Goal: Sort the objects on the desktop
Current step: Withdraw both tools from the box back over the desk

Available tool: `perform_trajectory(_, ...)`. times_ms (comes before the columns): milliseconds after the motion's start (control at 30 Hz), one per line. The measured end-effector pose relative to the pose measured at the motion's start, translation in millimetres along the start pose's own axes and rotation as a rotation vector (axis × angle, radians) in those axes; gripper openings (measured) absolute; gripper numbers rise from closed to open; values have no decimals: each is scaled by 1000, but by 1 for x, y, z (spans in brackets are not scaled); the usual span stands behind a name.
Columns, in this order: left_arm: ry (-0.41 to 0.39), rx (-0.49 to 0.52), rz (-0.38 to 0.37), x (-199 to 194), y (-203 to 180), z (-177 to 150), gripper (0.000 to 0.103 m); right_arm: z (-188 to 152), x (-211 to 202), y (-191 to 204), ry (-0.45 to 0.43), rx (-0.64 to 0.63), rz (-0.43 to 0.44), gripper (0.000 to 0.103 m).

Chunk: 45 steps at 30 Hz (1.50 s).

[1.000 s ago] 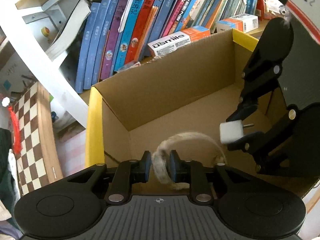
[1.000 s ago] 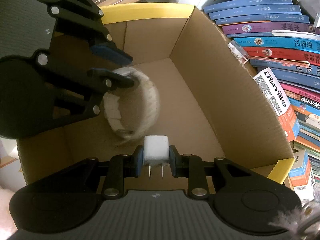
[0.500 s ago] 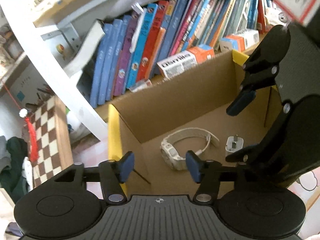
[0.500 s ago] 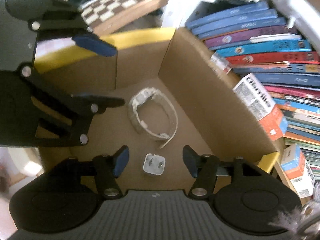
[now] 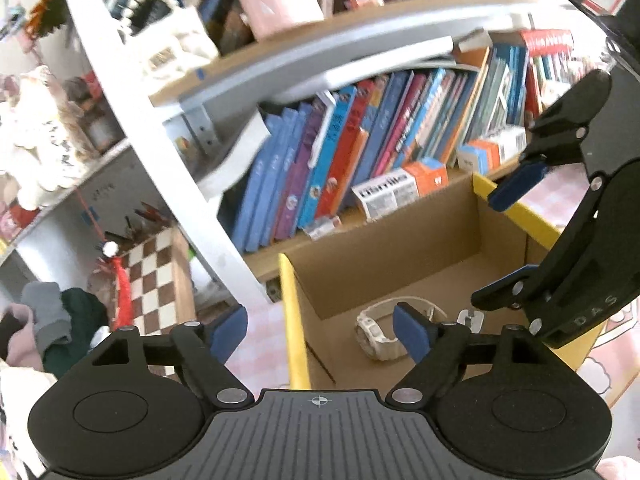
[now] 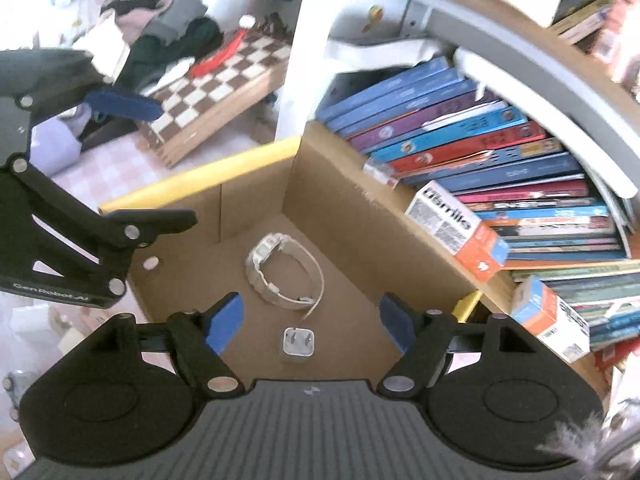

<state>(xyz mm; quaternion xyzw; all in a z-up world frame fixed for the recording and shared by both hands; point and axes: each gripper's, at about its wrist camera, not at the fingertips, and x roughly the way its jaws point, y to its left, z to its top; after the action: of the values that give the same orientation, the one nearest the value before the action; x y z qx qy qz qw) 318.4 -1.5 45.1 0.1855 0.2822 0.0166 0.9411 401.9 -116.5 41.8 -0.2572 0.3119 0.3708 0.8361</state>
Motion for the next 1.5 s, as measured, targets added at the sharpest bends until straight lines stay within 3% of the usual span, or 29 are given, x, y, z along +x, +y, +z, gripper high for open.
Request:
perform_trajectory(400,-94,-59,-16,-83,21,-26,86,-21,-77,31,-126,166,-54,79)
perform_trajectory(733,-120,-78,-23,-139,28,-56,87,-56,-122,73,-148,241,-91,80)
perform_trajectory(1500,12,-187,-94,-193,4,-159,87,-148,-159,175,-101,394,-230,80)
